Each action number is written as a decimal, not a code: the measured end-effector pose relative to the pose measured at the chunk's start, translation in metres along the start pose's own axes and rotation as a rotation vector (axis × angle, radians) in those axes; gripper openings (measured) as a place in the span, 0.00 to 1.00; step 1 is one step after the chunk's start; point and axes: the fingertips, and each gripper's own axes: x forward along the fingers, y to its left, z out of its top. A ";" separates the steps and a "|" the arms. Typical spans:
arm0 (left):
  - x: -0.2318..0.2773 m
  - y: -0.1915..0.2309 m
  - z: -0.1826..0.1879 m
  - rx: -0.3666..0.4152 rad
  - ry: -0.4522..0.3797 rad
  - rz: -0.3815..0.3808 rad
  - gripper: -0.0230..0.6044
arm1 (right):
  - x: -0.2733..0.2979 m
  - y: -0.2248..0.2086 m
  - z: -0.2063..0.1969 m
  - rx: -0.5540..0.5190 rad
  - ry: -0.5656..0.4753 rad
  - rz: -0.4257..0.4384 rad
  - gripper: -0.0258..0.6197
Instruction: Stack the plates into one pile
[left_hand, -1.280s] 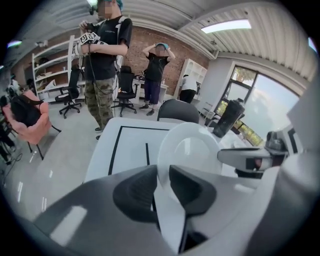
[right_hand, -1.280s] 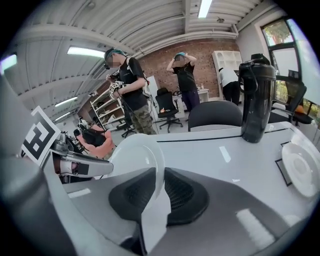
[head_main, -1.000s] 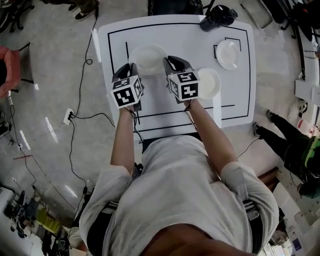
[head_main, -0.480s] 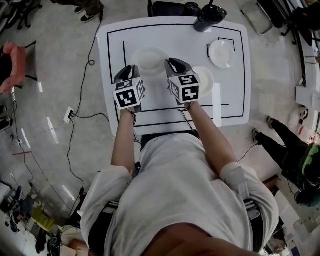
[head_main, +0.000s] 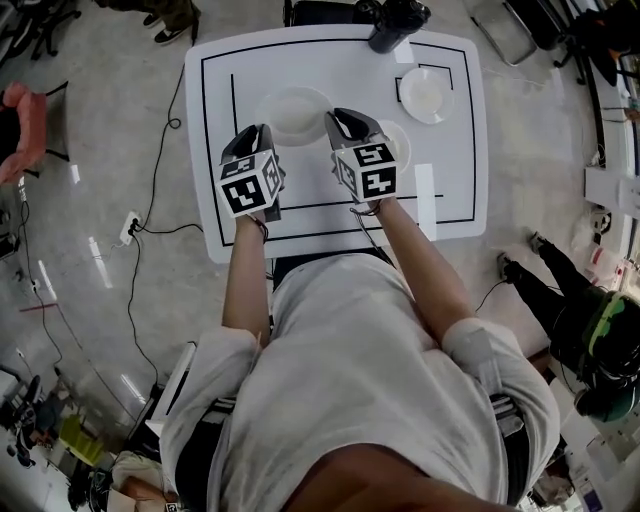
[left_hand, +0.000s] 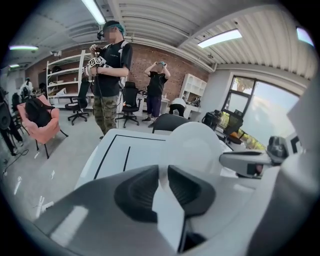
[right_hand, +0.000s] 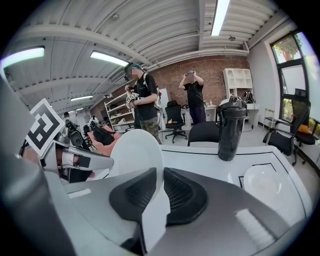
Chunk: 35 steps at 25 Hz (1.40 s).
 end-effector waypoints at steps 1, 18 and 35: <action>0.000 -0.003 -0.001 0.004 -0.002 -0.002 0.13 | -0.003 -0.002 -0.001 -0.004 -0.001 -0.001 0.11; -0.010 -0.065 -0.016 0.068 0.016 -0.081 0.12 | -0.057 -0.038 -0.020 0.001 -0.017 -0.060 0.11; -0.004 -0.114 -0.044 0.167 0.082 -0.134 0.12 | -0.097 -0.067 -0.062 0.086 -0.011 -0.146 0.11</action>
